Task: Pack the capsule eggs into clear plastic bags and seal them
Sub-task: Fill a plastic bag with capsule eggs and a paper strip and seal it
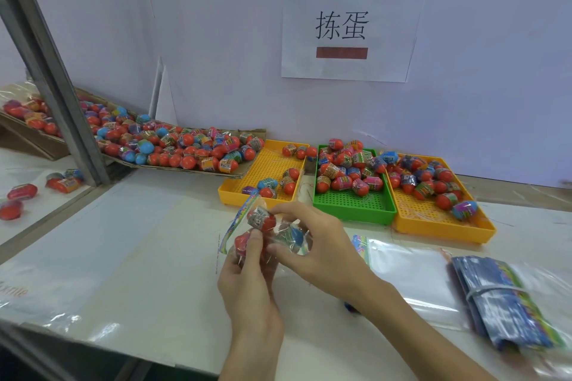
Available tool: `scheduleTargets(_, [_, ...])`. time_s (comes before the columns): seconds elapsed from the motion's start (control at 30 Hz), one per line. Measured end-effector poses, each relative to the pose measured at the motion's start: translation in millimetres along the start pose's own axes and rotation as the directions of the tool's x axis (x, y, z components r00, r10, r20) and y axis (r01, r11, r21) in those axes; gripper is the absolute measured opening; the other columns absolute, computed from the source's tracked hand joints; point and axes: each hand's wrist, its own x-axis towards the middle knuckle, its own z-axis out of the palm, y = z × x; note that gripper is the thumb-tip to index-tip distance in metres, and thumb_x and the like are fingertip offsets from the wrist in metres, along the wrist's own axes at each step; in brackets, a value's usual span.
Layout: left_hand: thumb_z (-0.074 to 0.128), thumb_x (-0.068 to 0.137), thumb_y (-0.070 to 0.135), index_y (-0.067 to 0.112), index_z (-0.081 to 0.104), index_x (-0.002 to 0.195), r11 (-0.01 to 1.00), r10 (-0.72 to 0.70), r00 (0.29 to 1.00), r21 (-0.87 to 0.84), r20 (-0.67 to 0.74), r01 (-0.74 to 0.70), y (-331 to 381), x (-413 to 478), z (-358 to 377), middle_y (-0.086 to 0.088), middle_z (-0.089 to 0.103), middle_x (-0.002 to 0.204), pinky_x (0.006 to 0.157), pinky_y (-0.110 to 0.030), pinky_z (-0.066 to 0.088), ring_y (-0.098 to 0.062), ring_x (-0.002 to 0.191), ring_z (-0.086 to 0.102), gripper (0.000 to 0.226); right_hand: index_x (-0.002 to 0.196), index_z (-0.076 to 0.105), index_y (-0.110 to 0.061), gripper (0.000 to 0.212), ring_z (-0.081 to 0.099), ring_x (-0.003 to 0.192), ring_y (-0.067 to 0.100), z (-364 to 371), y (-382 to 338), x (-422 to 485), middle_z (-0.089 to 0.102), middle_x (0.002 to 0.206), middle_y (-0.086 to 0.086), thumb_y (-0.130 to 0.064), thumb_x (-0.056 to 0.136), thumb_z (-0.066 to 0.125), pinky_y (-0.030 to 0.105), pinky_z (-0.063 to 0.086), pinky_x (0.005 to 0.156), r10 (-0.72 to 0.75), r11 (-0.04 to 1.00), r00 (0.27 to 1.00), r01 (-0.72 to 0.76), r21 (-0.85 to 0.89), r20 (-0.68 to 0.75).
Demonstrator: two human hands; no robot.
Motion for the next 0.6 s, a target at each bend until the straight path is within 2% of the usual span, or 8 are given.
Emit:
scheduleTargets(0.07, [0.063, 0.096, 0.026, 0.007, 0.072, 0.112, 1.000, 0.009, 1.000, 0.023, 0.024, -0.010, -0.4, -0.7, -0.4, -0.007, 0.079, 0.097, 0.067, -0.021, 0.061, -0.011, 0.081, 0.074, 0.026, 0.124, 0.064, -0.027, 0.041, 0.061, 0.101, 0.003, 0.2, -0.8, -0.3, 0.066, 0.110, -0.019, -0.030, 0.085, 0.078, 0.011, 0.044, 0.082, 0.000, 1.000, 1.000, 0.000, 0.008, -0.014])
scheduleTargets(0.13, [0.061, 0.095, 0.036, 0.007, 0.072, 0.115, 0.999, 0.002, 0.997, 0.048, 0.071, -0.005, -0.3, -1.2, -1.2, -0.011, 0.077, 0.104, 0.073, -0.025, 0.062, -0.015, 0.087, 0.074, 0.036, 0.117, 0.068, -0.025, 0.034, 0.060, 0.085, 0.000, -1.2, -1.9, 0.4, 0.064, 0.096, -0.022, -0.029, 0.085, 0.078, 0.009, 0.041, 0.072, 0.000, 1.000, 0.998, 0.001, 0.008, -0.065])
scheduleTargets(0.23, [0.060, 0.094, 0.041, 0.010, 0.069, 0.123, 0.995, -0.051, 0.980, 0.099, 0.193, 0.033, -0.5, -1.6, -1.6, -0.012, 0.075, 0.112, 0.083, -0.033, 0.061, -0.022, 0.102, 0.073, 0.044, 0.110, 0.073, -0.020, 0.029, 0.057, 0.075, -0.003, -5.5, -1.2, 2.3, 0.060, 0.083, -0.024, -0.024, 0.083, 0.083, 0.008, 0.038, 0.066, 0.022, 1.000, 0.992, -0.018, 0.025, -0.127])
scheduleTargets(0.37, [0.063, 0.090, 0.032, 0.008, 0.064, 0.130, 0.981, -0.180, 0.925, 0.126, 0.333, 0.146, -1.9, -4.1, -0.7, -0.017, 0.072, 0.121, 0.097, -0.044, 0.053, -0.030, 0.116, 0.068, 0.047, 0.108, 0.074, -0.021, 0.028, 0.057, 0.075, -0.001, -7.2, 1.0, 3.5, 0.063, 0.089, -0.022, -0.018, 0.082, 0.082, 0.010, 0.039, 0.066, 0.092, 0.995, 0.989, -0.088, 0.044, -0.116])
scheduleTargets(0.47, [0.058, 0.097, 0.020, 0.008, 0.065, 0.130, 0.980, -0.197, 0.931, 0.099, 0.309, 0.175, -3.9, -2.9, -2.0, -0.018, 0.071, 0.123, 0.106, -0.050, 0.048, -0.033, 0.120, 0.064, 0.036, 0.114, 0.072, -0.020, 0.034, 0.059, 0.083, -0.003, -8.0, 2.5, 4.4, 0.067, 0.101, -0.017, -0.012, 0.082, 0.080, 0.012, 0.043, 0.072, 0.111, 0.993, 0.992, -0.108, 0.057, -0.060])
scheduleTargets(0.53, [0.053, 0.100, 0.016, 0.007, 0.066, 0.128, 0.980, -0.197, 0.940, 0.071, 0.279, 0.184, -3.3, -2.5, -2.9, -0.020, 0.071, 0.121, 0.102, -0.047, 0.050, -0.032, 0.116, 0.067, 0.032, 0.119, 0.070, -0.021, 0.041, 0.060, 0.094, 0.001, -9.5, 2.6, 5.4, 0.067, 0.111, -0.011, -0.015, 0.080, 0.083, 0.018, 0.049, 0.077, 0.095, 0.994, 0.996, -0.095, 0.049, 0.002])
scheduleTargets(0.6, [0.052, 0.101, 0.015, 0.005, 0.066, 0.127, 0.979, -0.202, 0.949, 0.022, 0.243, 0.203, -2.0, -1.8, -3.4, -0.021, 0.071, 0.121, 0.094, -0.040, 0.052, -0.030, 0.111, 0.069, 0.031, 0.121, 0.068, -0.026, 0.050, 0.059, 0.088, 0.006, -11.9, 1.2, 6.2, 0.063, 0.112, -0.008, -0.021, 0.075, 0.088, 0.026, 0.054, 0.073, 0.108, 0.992, 0.993, -0.111, 0.063, 0.049])
